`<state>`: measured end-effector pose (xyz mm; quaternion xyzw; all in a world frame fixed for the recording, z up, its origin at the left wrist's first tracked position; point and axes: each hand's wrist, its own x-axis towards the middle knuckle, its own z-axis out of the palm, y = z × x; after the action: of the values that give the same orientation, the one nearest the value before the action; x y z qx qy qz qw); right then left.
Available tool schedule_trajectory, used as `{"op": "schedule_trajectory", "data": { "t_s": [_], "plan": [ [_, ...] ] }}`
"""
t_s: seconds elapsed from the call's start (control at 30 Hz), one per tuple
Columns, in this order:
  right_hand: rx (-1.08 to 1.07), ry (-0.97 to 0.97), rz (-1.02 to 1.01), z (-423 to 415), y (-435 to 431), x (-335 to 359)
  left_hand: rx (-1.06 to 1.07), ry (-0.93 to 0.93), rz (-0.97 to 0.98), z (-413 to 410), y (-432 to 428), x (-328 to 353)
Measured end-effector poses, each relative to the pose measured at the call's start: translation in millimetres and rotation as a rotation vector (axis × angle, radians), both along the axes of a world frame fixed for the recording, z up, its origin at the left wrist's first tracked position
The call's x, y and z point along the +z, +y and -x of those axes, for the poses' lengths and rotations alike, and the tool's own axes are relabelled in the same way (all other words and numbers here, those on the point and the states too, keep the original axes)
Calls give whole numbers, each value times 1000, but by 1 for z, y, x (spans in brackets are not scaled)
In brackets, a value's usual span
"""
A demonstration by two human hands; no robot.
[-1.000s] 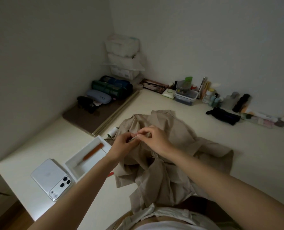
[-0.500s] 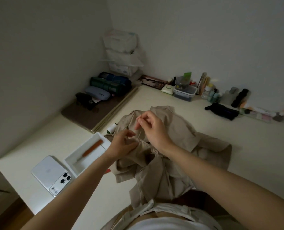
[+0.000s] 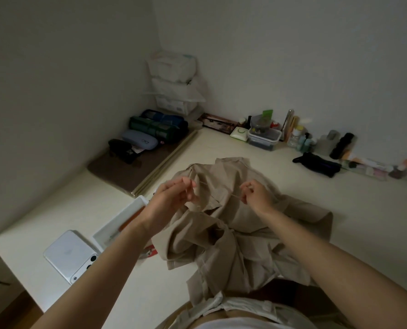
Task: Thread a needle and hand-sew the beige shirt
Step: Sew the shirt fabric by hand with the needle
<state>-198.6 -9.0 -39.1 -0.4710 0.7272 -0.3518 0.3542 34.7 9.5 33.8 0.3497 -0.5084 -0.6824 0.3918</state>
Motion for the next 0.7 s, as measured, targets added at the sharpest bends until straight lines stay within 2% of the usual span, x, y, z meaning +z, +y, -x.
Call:
{"op": "schedule_trajectory", "data": {
  "t_s": [0.13,0.23,0.33,0.57,0.7],
  "plan": [
    [-23,-9,-57,8,-3,-15,31,109,23,8,0,29],
    [10,-13,-48,0,-1,3,21,-31,64,11,-5,37],
    [131,-178,24,-13,4,31,-5,-195,77,11,-10,33],
    [454,-513,-45,-47,24,77,-10,-358,66,14,-17,25],
    [461,-568,-16,-52,27,79,-1,-385,55,13,-17,25]
  ]
}}
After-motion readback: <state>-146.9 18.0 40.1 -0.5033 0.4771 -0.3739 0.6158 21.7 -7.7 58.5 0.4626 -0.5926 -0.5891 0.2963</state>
